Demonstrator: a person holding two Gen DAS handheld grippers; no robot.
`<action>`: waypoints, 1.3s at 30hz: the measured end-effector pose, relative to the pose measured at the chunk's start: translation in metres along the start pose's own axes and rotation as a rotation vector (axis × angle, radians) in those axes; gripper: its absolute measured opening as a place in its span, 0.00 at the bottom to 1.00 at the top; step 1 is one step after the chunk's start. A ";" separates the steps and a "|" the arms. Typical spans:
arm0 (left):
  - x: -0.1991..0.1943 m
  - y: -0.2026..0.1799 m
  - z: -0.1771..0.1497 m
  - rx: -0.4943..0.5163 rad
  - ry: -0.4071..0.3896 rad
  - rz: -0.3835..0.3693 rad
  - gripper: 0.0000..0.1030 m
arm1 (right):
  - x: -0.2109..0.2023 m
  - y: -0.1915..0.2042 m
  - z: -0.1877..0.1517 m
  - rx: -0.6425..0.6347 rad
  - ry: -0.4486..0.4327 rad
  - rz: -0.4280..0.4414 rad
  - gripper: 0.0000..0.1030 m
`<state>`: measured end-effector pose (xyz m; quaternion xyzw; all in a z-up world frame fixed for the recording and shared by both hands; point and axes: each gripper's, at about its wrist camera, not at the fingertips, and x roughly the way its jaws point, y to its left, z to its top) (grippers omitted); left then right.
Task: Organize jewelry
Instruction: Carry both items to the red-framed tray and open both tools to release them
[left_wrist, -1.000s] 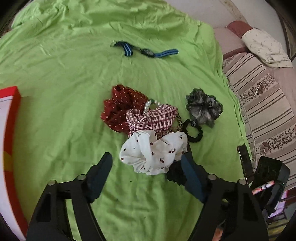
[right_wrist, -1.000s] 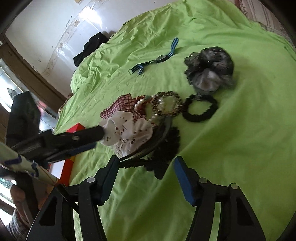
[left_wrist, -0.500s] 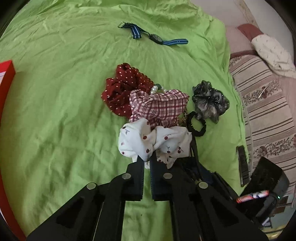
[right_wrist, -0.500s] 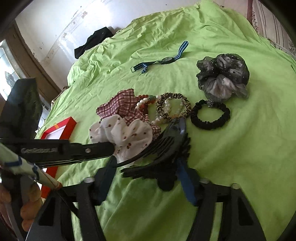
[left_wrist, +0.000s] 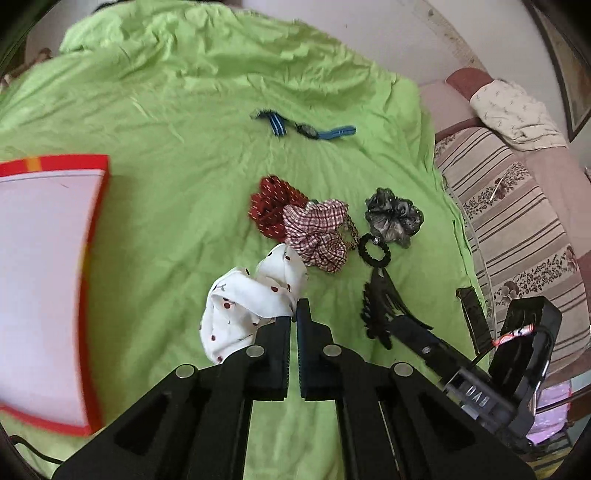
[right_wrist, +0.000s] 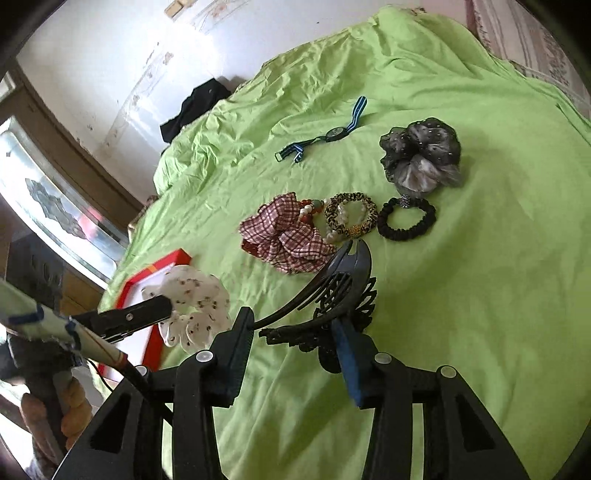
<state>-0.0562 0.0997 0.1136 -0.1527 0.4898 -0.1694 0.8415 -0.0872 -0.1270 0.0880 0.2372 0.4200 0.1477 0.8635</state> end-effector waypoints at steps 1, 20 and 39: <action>-0.006 0.001 -0.001 0.001 -0.010 0.003 0.03 | -0.005 0.001 -0.001 0.005 -0.002 0.007 0.46; -0.133 0.133 0.018 -0.049 -0.195 0.295 0.03 | 0.033 0.184 0.002 -0.318 0.108 0.149 0.46; -0.093 0.307 0.086 -0.264 -0.128 0.377 0.03 | 0.224 0.289 0.001 -0.469 0.268 0.084 0.47</action>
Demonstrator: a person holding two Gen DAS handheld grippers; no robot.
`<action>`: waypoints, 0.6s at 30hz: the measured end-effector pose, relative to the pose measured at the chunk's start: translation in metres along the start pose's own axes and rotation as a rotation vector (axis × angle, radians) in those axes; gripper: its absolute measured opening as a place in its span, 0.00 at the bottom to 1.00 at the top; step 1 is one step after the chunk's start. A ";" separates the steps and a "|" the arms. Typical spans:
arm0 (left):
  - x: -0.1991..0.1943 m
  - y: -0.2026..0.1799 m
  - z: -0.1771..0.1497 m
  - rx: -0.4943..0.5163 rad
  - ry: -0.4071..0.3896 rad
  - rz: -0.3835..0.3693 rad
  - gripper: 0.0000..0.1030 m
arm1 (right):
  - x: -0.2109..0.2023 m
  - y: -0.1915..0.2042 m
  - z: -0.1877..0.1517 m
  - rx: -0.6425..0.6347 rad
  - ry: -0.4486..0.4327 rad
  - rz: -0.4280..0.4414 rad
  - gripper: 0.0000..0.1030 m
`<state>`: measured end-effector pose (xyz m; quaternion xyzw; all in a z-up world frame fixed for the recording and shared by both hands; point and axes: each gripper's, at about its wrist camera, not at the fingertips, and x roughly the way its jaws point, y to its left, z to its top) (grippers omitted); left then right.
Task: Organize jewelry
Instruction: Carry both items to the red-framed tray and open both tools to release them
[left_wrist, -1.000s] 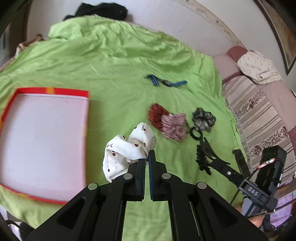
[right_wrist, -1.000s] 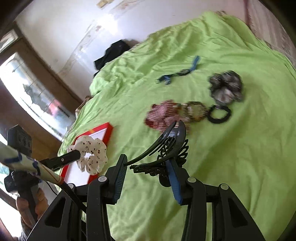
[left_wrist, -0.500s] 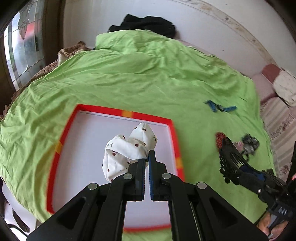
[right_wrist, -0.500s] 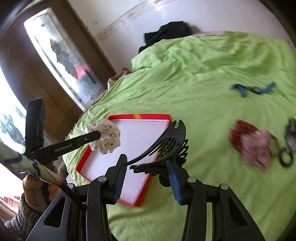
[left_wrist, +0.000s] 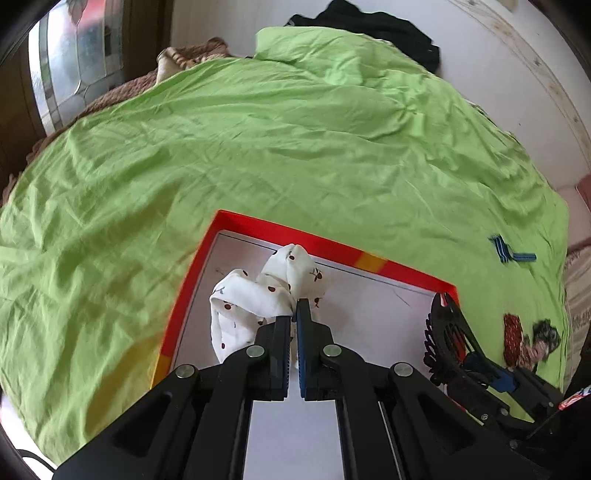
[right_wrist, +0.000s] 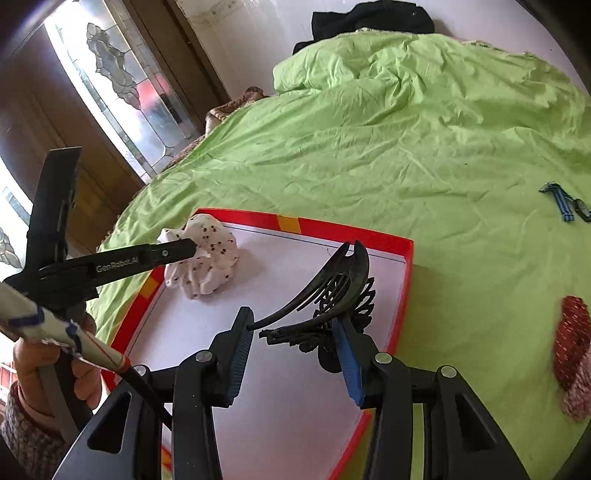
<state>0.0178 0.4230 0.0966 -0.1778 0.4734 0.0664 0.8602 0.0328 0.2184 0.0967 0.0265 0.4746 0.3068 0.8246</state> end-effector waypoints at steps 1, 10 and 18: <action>0.003 0.002 0.002 -0.005 0.002 -0.001 0.03 | 0.003 0.000 0.001 -0.001 0.002 -0.004 0.47; 0.008 0.009 0.000 -0.027 -0.002 -0.017 0.25 | 0.019 -0.002 0.007 -0.010 0.008 -0.020 0.50; -0.027 0.010 -0.010 -0.068 -0.064 0.002 0.49 | -0.011 0.006 0.006 -0.043 -0.047 -0.023 0.72</action>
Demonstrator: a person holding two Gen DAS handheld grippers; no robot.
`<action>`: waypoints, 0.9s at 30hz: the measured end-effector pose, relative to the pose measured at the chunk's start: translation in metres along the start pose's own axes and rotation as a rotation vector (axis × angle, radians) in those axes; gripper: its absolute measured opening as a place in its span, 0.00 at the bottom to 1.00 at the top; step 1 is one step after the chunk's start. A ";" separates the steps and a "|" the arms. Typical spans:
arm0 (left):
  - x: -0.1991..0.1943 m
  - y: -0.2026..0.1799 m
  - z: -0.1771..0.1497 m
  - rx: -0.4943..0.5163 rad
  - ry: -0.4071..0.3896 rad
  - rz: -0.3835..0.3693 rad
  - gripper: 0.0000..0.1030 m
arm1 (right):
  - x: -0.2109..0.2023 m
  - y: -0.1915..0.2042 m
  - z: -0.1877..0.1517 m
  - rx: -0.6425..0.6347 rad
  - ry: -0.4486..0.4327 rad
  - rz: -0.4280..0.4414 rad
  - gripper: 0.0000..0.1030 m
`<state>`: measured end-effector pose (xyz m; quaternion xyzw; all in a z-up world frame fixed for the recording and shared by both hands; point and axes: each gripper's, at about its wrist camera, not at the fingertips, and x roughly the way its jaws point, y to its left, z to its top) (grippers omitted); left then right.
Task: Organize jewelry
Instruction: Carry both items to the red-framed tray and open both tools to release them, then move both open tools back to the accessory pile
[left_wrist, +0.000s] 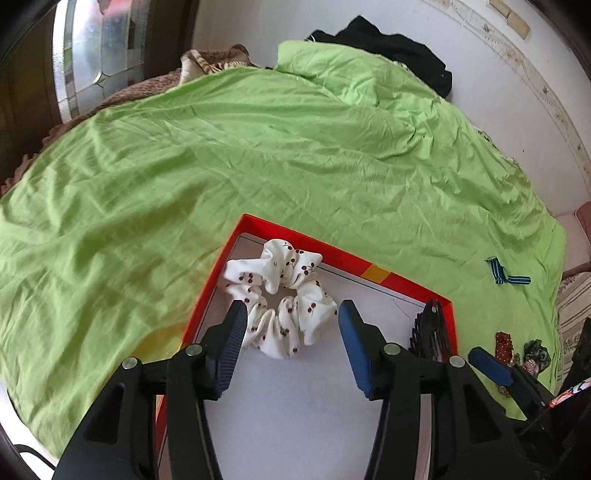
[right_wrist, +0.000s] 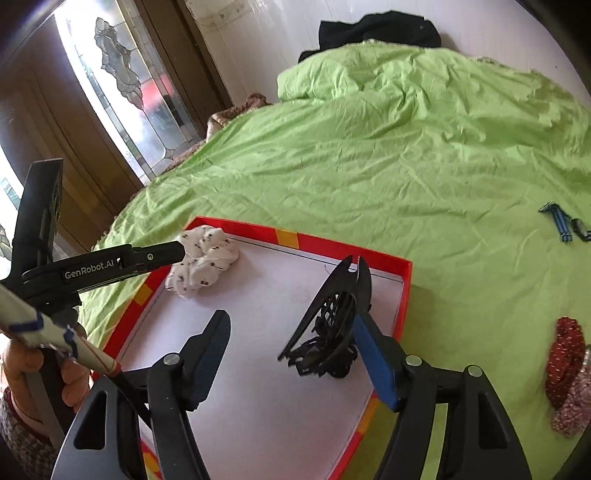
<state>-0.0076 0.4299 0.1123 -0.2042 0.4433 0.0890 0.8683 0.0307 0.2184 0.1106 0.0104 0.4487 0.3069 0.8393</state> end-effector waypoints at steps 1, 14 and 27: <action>-0.006 -0.001 -0.003 0.003 -0.008 0.009 0.49 | -0.007 0.000 -0.001 0.001 -0.008 -0.001 0.72; -0.081 -0.064 -0.059 0.109 -0.073 0.025 0.57 | -0.110 -0.046 -0.070 0.107 -0.061 -0.072 0.73; -0.084 -0.188 -0.119 0.317 0.009 -0.114 0.58 | -0.208 -0.163 -0.178 0.307 -0.084 -0.289 0.74</action>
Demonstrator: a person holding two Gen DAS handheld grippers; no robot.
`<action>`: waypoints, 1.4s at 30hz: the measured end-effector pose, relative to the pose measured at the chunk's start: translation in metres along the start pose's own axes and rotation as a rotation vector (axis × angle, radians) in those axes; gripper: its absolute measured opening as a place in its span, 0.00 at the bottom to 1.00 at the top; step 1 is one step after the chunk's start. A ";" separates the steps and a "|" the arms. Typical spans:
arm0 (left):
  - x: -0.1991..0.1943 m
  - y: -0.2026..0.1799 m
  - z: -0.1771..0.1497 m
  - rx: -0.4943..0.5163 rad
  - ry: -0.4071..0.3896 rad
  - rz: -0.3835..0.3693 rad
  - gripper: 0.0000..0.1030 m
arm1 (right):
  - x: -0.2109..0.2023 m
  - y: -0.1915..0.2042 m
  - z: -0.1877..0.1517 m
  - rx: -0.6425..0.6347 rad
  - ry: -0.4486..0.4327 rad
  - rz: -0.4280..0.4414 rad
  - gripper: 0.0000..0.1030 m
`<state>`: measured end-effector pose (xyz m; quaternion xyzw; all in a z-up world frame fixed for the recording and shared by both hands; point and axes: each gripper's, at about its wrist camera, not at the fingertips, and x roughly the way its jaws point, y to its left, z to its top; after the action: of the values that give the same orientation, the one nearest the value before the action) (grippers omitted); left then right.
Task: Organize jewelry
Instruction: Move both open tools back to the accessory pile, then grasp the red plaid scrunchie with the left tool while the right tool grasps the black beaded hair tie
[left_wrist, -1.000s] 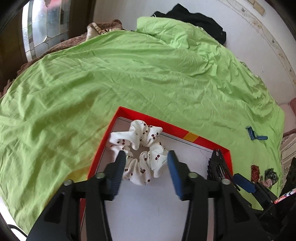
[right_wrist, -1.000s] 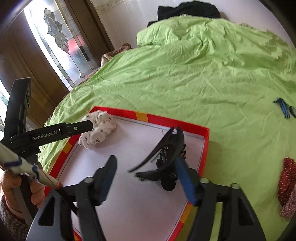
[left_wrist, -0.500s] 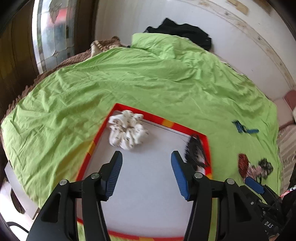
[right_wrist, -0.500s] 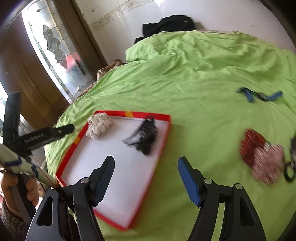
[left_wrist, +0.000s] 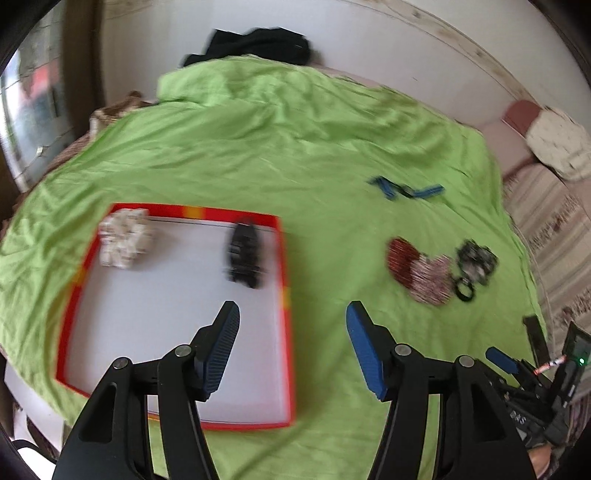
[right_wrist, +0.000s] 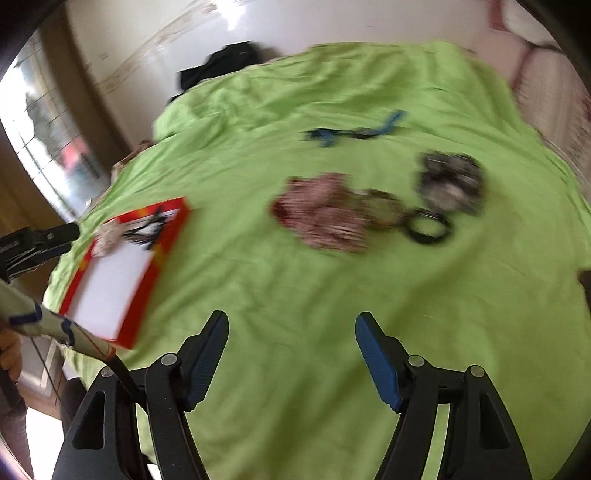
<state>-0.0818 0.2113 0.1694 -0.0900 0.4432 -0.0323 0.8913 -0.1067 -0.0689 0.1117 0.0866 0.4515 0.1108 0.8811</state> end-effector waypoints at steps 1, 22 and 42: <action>0.003 -0.009 -0.001 0.007 0.007 -0.015 0.58 | -0.003 -0.010 -0.001 0.015 -0.004 -0.011 0.74; 0.143 -0.177 0.031 0.245 0.125 -0.160 0.58 | 0.057 -0.128 0.055 0.207 -0.042 -0.107 0.57; 0.123 -0.192 0.013 0.313 0.134 -0.239 0.06 | 0.049 -0.111 0.064 0.202 -0.077 -0.065 0.08</action>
<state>0.0079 0.0071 0.1169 0.0001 0.4772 -0.2121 0.8528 -0.0137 -0.1660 0.0828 0.1644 0.4288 0.0330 0.8877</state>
